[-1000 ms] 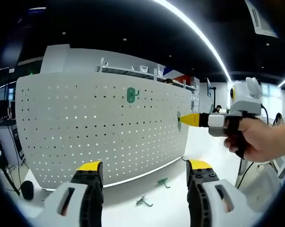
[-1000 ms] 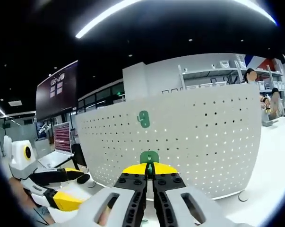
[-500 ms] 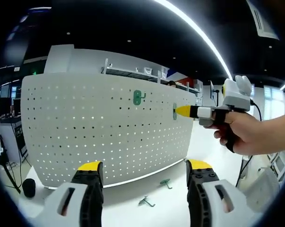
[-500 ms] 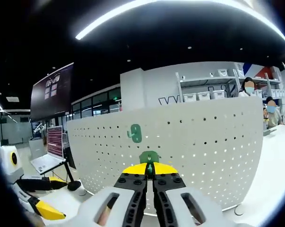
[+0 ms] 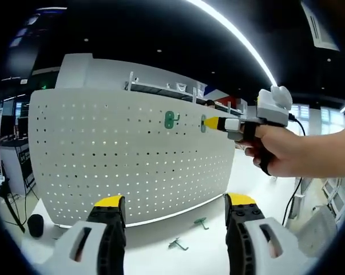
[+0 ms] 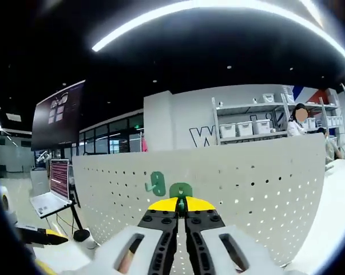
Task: Insert the hook assembly into the mounting plate slot until the hook locks in place.
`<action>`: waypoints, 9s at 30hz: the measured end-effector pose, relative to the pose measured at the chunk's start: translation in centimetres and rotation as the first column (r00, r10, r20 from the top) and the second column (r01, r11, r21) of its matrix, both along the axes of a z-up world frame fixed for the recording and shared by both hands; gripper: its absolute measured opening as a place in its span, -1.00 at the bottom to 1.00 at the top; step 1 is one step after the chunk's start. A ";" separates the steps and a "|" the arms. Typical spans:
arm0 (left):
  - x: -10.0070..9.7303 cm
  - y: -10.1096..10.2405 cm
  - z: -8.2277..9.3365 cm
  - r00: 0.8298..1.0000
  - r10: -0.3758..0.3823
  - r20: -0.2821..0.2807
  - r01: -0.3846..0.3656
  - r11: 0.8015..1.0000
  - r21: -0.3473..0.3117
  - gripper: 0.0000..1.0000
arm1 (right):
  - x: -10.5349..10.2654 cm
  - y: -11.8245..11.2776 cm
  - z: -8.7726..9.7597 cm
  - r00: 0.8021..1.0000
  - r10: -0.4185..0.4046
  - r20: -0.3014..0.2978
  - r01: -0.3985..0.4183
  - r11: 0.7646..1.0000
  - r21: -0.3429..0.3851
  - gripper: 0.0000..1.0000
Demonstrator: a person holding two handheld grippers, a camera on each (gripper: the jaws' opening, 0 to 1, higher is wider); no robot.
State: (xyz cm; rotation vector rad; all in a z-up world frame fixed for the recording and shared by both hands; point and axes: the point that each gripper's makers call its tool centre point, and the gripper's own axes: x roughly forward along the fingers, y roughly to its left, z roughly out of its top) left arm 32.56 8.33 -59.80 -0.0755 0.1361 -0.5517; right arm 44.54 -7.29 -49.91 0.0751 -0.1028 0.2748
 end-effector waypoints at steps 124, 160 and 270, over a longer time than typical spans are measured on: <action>-3.3 3.9 -7.1 0.980 -0.047 -0.193 0.074 0.988 0.137 0.48 | 5.7 1.4 -0.4 0.994 -0.106 0.028 0.107 0.993 -0.053 -0.95; -3.1 2.8 -7.4 0.975 -0.080 -0.206 0.111 0.983 0.145 0.48 | 0.9 1.7 -3.9 0.967 0.252 -0.031 -0.254 0.965 -0.072 -0.37; -2.3 0.3 -10.3 0.921 -0.285 -0.266 0.372 0.847 0.380 0.46 | -17.1 -5.5 -19.4 0.839 0.301 -0.454 -0.380 0.920 -0.093 0.00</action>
